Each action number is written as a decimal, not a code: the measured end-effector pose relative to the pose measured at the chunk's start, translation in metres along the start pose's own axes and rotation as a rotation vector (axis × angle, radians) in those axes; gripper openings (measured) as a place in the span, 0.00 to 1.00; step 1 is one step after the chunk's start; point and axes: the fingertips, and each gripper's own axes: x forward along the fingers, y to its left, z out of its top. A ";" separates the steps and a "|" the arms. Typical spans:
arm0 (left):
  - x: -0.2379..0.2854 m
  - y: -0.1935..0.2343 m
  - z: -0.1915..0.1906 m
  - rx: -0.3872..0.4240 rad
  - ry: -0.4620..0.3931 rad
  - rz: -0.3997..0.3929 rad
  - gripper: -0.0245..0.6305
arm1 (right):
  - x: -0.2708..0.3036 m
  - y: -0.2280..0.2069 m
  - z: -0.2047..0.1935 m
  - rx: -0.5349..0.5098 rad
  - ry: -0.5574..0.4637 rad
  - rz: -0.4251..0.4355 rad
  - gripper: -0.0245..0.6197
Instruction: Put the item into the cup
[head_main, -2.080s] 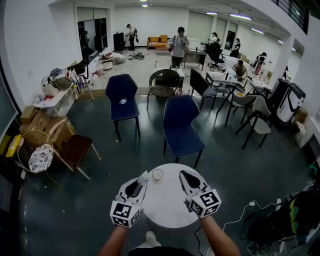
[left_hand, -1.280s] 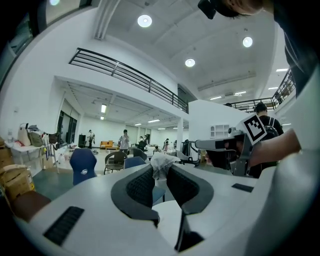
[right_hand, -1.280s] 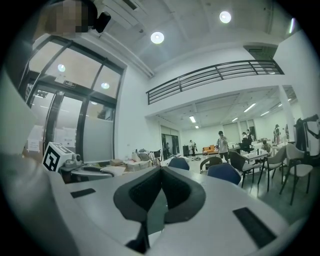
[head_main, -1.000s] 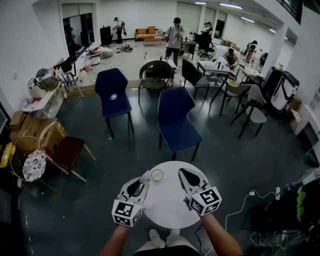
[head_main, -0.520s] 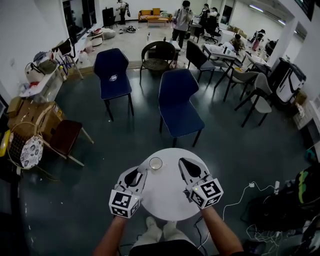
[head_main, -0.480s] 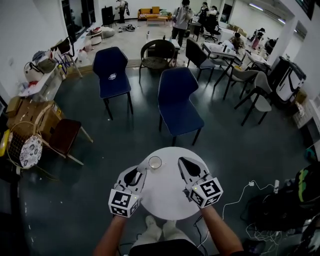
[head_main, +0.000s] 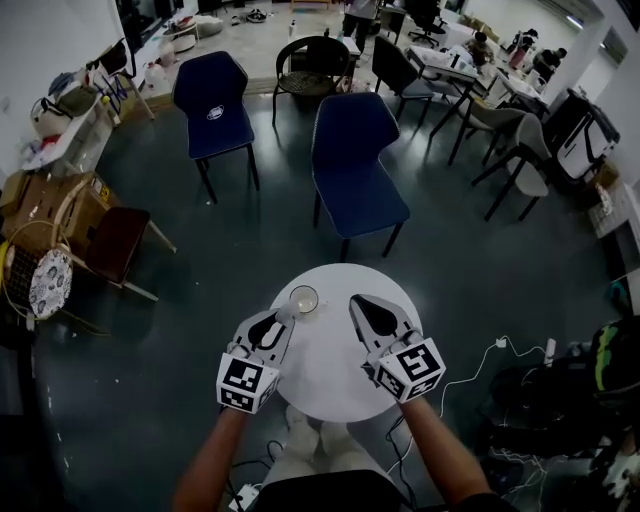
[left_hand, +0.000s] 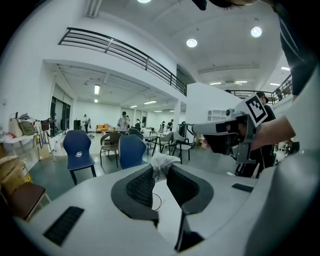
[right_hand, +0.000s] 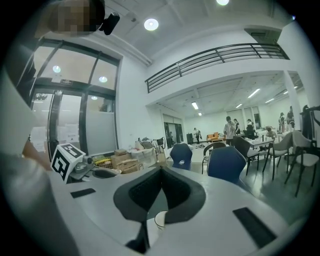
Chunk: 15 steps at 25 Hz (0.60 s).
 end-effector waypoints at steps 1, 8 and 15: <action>0.007 0.002 -0.006 -0.002 0.005 0.003 0.17 | 0.003 -0.002 -0.006 -0.001 0.009 0.006 0.06; 0.048 0.022 -0.043 -0.023 0.047 -0.016 0.17 | 0.030 -0.017 -0.044 -0.002 0.050 0.031 0.06; 0.083 0.030 -0.091 0.044 0.143 -0.045 0.17 | 0.041 -0.031 -0.081 0.022 0.085 0.035 0.06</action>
